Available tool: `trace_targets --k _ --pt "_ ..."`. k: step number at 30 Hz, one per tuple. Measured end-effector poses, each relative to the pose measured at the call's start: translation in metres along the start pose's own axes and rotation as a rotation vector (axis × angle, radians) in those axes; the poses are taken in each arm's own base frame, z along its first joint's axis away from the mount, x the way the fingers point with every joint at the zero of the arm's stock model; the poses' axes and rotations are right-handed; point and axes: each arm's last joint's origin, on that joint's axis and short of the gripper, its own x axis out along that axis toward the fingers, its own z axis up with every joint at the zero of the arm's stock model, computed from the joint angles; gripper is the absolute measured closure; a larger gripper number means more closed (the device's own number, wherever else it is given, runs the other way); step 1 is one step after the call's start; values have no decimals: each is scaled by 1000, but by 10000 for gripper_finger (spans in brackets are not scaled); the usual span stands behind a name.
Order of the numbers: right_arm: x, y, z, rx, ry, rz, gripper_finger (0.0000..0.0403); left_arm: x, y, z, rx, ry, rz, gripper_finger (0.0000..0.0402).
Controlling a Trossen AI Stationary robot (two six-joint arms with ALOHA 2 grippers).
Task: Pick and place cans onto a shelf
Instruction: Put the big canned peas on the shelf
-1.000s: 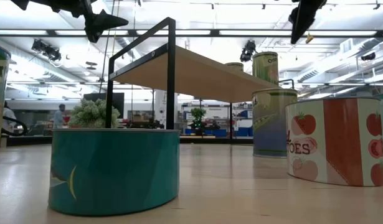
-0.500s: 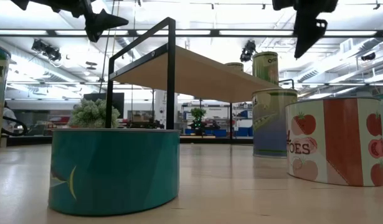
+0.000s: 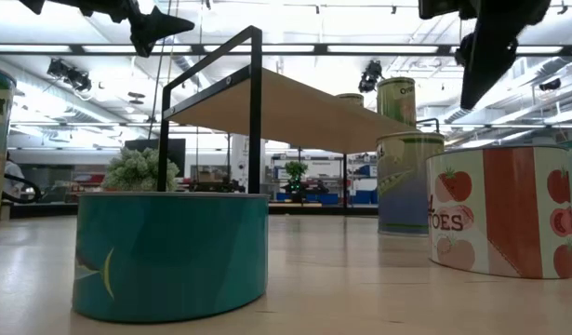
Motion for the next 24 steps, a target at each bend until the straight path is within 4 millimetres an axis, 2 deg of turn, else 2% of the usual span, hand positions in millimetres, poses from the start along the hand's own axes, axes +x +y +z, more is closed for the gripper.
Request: trace_targets --k 8,24 --pt "23 11 3 -78 13 -64 23 0 0 0 -21 0 0 127" --pt "39 7 14 27 -131 -138 4 0 0 -1 -22 7 2 127"
